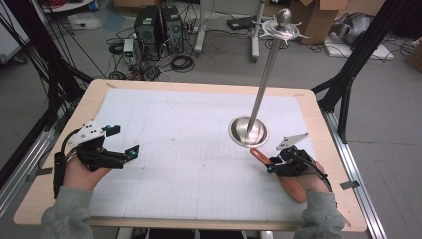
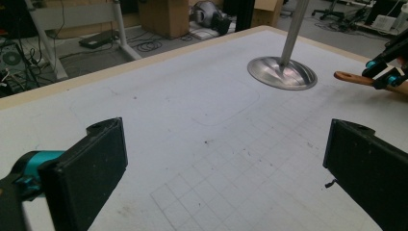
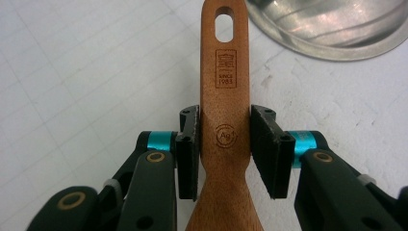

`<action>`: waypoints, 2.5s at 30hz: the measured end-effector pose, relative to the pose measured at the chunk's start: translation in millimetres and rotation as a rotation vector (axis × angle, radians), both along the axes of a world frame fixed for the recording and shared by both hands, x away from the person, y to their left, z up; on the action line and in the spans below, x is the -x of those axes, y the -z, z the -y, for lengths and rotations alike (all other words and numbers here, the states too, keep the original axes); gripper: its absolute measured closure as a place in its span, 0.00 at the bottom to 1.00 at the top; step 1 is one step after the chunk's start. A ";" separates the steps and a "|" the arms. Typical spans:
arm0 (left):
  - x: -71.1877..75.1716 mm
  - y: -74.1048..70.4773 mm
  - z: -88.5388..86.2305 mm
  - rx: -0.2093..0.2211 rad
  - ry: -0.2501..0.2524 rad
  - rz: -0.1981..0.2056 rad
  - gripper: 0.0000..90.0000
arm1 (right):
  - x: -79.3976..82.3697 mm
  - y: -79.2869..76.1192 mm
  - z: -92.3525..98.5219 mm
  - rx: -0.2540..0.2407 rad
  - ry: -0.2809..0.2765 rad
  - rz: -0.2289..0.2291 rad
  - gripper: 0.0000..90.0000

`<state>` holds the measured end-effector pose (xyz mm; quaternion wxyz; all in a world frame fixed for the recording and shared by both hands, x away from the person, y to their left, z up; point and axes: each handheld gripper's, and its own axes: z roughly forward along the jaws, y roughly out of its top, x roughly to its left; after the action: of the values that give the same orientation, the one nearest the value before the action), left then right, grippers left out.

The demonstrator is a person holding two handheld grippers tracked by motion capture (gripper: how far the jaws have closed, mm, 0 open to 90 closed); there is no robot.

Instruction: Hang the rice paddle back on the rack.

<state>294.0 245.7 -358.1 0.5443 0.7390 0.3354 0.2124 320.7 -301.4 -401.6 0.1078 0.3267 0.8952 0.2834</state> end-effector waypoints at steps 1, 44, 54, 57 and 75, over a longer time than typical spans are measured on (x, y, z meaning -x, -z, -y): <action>-0.1 0.0 0.0 0.000 0.000 -0.001 0.02 | 0.5 -0.9 0.5 -0.010 0.005 0.005 0.72; -0.9 0.4 0.7 -0.003 0.000 -0.001 0.02 | 19.5 -42.1 23.0 -0.242 0.100 0.240 0.72; -0.7 0.3 0.7 -0.002 0.000 -0.001 0.02 | 22.7 -46.5 25.3 -0.273 0.108 0.283 0.72; -0.7 0.4 0.8 -0.002 0.000 -0.001 0.02 | 24.1 -48.8 26.2 -0.284 0.107 0.299 0.72; -0.7 0.5 1.0 -0.003 0.001 -0.002 0.02 | 30.0 -56.3 30.7 -0.337 0.108 0.364 0.72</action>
<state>294.7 244.6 -358.6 0.5432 0.7400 0.3354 0.2120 290.8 -332.1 -345.3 0.2262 0.3307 0.7825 0.4766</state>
